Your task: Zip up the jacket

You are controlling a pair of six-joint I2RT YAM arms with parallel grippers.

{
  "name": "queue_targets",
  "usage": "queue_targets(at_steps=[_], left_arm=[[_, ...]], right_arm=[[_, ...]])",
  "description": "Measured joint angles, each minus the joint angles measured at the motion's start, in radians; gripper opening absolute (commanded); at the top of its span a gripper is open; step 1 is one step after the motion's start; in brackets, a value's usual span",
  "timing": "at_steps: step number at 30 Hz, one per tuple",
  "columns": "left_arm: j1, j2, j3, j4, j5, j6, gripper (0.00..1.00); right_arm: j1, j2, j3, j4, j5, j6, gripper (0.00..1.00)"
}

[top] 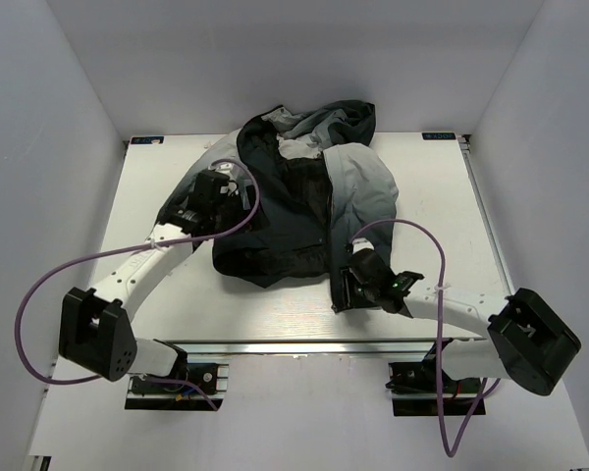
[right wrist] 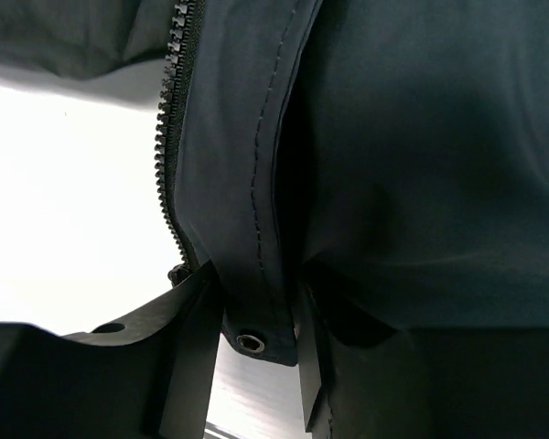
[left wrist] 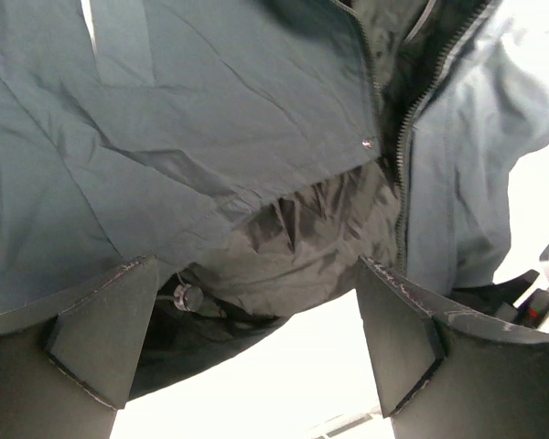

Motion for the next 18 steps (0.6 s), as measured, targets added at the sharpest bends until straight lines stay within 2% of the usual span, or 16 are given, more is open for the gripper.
queue_targets(at_steps=[2,3,5,11,14,18], left_arm=[[-0.008,0.028,0.031,-0.020,-0.024,0.005,0.98],[-0.013,0.044,0.050,-0.032,-0.035,0.007,0.98],[-0.025,0.072,0.077,-0.045,-0.053,0.013,0.98],[-0.093,0.153,0.135,-0.076,-0.078,0.030,0.98],[-0.147,0.217,0.180,-0.082,-0.082,0.038,0.98],[-0.219,0.344,0.273,-0.088,-0.082,0.039,0.98]], right_arm=[[0.000,0.015,0.006,0.006,0.008,0.013,0.35],[0.001,0.021,0.009,0.009,0.014,0.017,0.19],[0.002,0.032,0.013,0.016,0.024,0.028,0.01],[0.003,0.010,0.019,-0.027,0.046,0.050,0.00],[0.002,-0.092,0.038,-0.166,0.117,0.052,0.00],[-0.031,-0.221,0.183,-0.344,0.283,0.088,0.00]])
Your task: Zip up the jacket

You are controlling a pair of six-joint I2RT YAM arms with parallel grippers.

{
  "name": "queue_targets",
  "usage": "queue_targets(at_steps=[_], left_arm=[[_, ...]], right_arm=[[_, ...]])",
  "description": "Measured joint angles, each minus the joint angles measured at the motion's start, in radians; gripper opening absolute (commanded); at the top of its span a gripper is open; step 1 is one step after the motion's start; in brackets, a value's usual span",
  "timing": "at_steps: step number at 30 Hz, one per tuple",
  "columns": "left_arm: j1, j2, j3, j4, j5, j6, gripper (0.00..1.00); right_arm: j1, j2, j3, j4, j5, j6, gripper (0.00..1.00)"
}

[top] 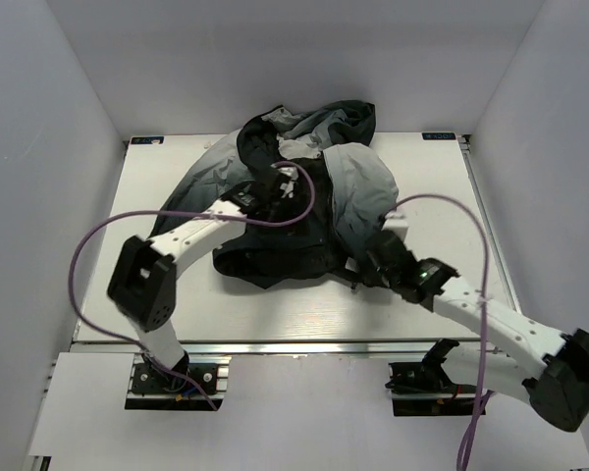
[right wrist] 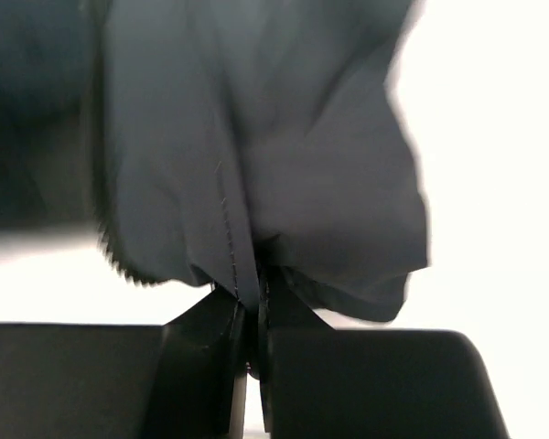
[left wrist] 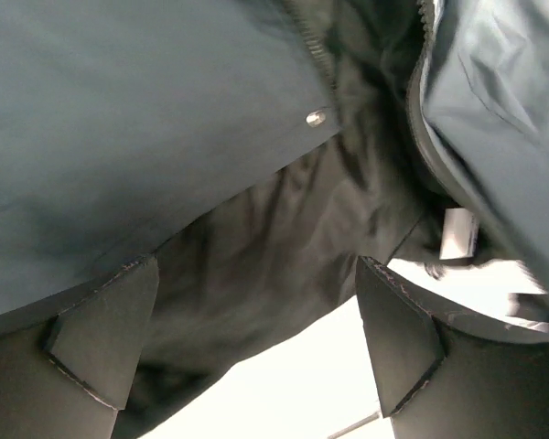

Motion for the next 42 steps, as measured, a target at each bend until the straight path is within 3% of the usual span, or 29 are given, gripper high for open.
queue_targets(at_steps=[4,15,20,42], left_arm=[[-0.060,0.158,0.117,-0.016,0.000,-0.004,0.98],[-0.116,0.398,0.281,-0.092,-0.121,-0.093,0.94],[-0.131,0.443,0.303,-0.106,-0.185,-0.127,0.98],[-0.174,0.546,0.445,-0.120,-0.313,-0.226,0.96]], right_arm=[[-0.103,-0.074,0.109,-0.056,0.103,0.016,0.00],[-0.192,-0.088,0.005,-0.093,0.045,-0.002,0.00],[-0.206,-0.089,-0.014,-0.079,0.024,-0.016,0.00],[-0.228,-0.089,-0.075,-0.030,-0.031,-0.045,0.00]])
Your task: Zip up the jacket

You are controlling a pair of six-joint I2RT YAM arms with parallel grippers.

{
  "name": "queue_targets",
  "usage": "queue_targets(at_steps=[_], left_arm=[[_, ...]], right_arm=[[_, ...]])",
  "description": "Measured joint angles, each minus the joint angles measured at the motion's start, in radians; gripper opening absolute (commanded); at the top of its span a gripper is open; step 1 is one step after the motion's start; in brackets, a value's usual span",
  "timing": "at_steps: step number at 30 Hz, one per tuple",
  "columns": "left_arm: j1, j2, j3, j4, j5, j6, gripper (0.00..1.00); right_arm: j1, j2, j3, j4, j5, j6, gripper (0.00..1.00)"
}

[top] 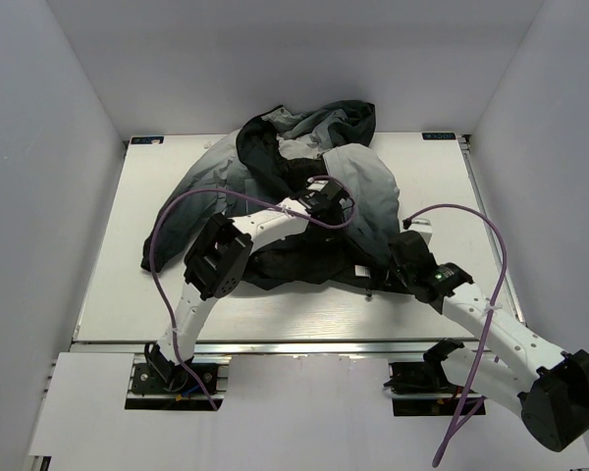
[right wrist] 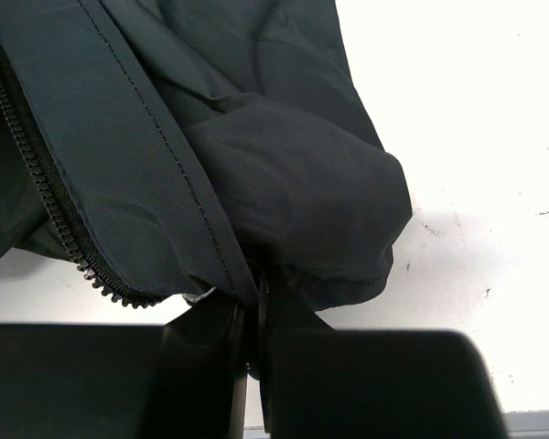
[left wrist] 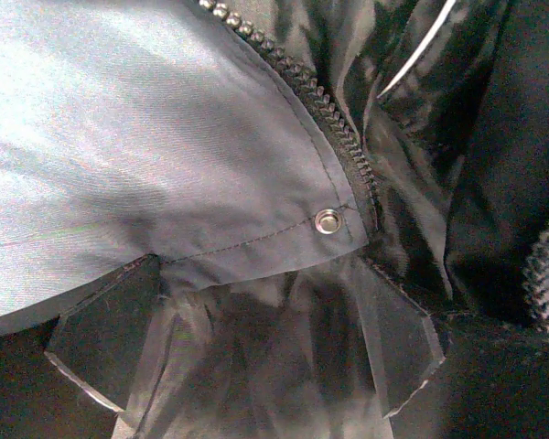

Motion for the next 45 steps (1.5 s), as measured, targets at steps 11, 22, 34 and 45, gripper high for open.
queue_targets(at_steps=[11,22,34,45], left_arm=[[-0.011,0.016,0.016,-0.034,-0.093,-0.050,0.67],[-0.006,-0.008,-0.021,-0.053,-0.145,-0.060,0.13],[-0.006,-0.182,-0.164,0.019,-0.138,0.034,0.00],[-0.018,-0.577,-0.442,0.053,-0.021,0.067,0.00]], right_arm=[[-0.003,-0.006,-0.011,0.008,-0.006,-0.002,0.00],[-0.003,-0.024,-0.011,0.011,-0.016,-0.009,0.00],[-0.003,-0.024,-0.011,0.029,-0.042,-0.028,0.00],[-0.003,-0.024,-0.038,0.094,-0.122,-0.057,0.00]])
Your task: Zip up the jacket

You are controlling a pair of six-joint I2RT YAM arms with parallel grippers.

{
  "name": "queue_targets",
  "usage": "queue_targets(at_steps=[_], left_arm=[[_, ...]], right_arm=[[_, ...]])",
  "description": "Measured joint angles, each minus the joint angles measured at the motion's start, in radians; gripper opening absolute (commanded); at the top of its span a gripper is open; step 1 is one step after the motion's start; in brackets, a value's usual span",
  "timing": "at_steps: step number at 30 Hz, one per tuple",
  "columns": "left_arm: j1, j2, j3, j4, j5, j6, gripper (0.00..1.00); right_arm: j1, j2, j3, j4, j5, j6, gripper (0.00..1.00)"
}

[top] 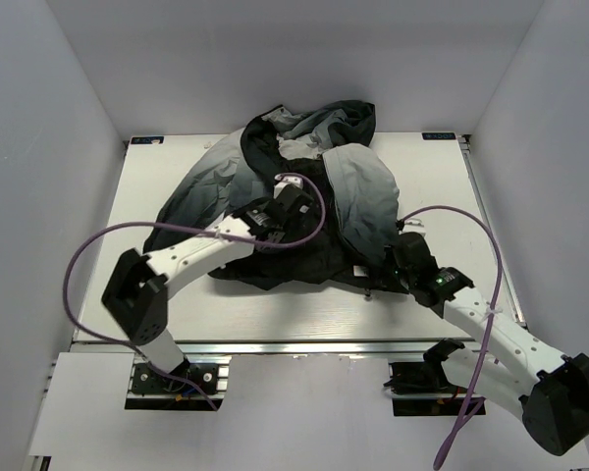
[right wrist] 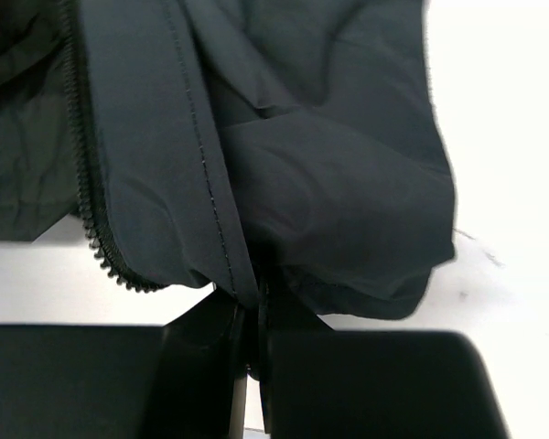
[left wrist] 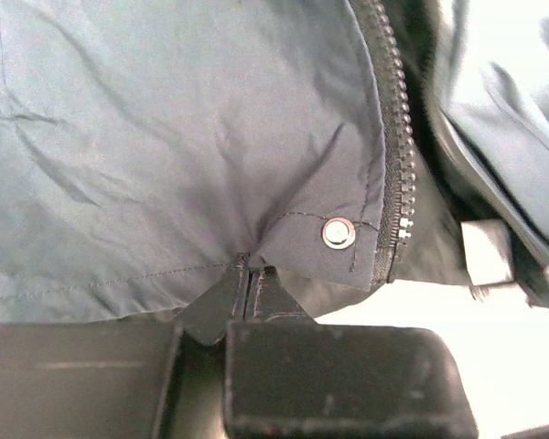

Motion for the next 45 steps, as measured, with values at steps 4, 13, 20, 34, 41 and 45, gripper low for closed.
queue_targets(at_steps=[4,13,20,34,41,45], left_arm=[[-0.072,-0.114,-0.058,-0.047,0.019,-0.003,0.00],[-0.256,-0.182,-0.247,-0.161,0.116,-0.046,0.09],[-0.298,-0.129,-0.301,-0.200,0.200,-0.064,0.93],[-0.298,-0.163,-0.163,-0.217,0.217,-0.093,0.98],[-0.296,-0.061,-0.115,-0.219,0.112,-0.166,0.98],[-0.276,0.042,-0.114,-0.193,0.061,-0.181,0.91]], right_arm=[[0.000,0.024,-0.021,0.047,-0.066,-0.012,0.00],[0.000,0.096,-0.040,0.150,-0.161,-0.011,0.00],[0.000,0.123,-0.040,0.189,-0.171,-0.010,0.00],[0.000,0.101,-0.054,0.199,-0.170,0.000,0.00],[0.000,0.096,-0.060,0.200,-0.170,0.001,0.00],[0.000,0.090,-0.068,0.198,-0.171,0.000,0.00]])
